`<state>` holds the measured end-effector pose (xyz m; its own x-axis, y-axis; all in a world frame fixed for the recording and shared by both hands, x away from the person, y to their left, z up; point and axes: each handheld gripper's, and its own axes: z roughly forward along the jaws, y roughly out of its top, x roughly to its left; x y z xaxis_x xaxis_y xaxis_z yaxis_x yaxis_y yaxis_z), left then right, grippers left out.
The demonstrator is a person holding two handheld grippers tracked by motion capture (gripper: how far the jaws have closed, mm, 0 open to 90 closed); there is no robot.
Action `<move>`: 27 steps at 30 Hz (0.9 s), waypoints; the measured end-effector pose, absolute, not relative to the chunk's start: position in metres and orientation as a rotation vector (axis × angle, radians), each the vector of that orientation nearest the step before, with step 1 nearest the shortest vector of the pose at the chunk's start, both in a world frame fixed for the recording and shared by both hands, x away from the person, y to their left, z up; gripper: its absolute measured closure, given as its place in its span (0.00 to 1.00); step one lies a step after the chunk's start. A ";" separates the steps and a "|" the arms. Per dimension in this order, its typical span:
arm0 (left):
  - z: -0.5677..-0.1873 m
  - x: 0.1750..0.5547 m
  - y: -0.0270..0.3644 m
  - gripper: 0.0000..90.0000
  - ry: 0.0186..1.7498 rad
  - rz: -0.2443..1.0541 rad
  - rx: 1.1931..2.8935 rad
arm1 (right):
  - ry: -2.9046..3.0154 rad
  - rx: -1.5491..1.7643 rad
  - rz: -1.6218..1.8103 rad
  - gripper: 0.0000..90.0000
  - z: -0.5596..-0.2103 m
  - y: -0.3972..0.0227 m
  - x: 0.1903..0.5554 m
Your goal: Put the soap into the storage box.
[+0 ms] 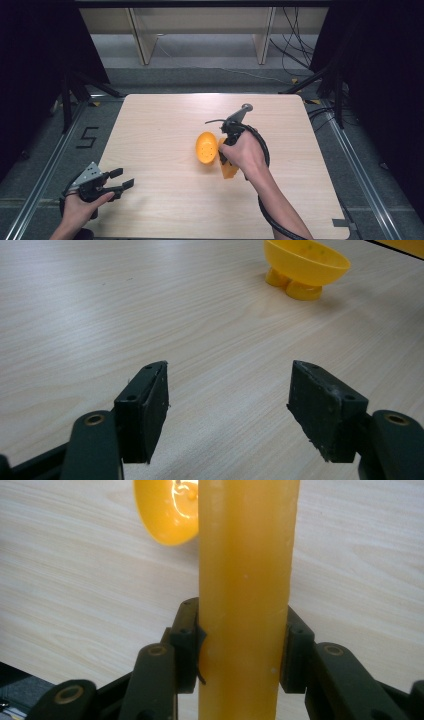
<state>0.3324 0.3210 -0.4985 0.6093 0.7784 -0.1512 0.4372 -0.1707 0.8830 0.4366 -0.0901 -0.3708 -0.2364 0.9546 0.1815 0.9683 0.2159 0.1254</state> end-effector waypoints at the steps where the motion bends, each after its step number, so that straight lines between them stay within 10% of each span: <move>1: -0.498 0.332 0.321 0.35 0.986 0.414 1.805 | -2.405 -1.877 -0.331 0.68 -0.369 -0.089 0.439; 27: -0.499 0.333 0.322 0.35 0.973 0.411 1.807 | -2.230 -2.081 -0.336 0.68 -0.366 -0.047 0.493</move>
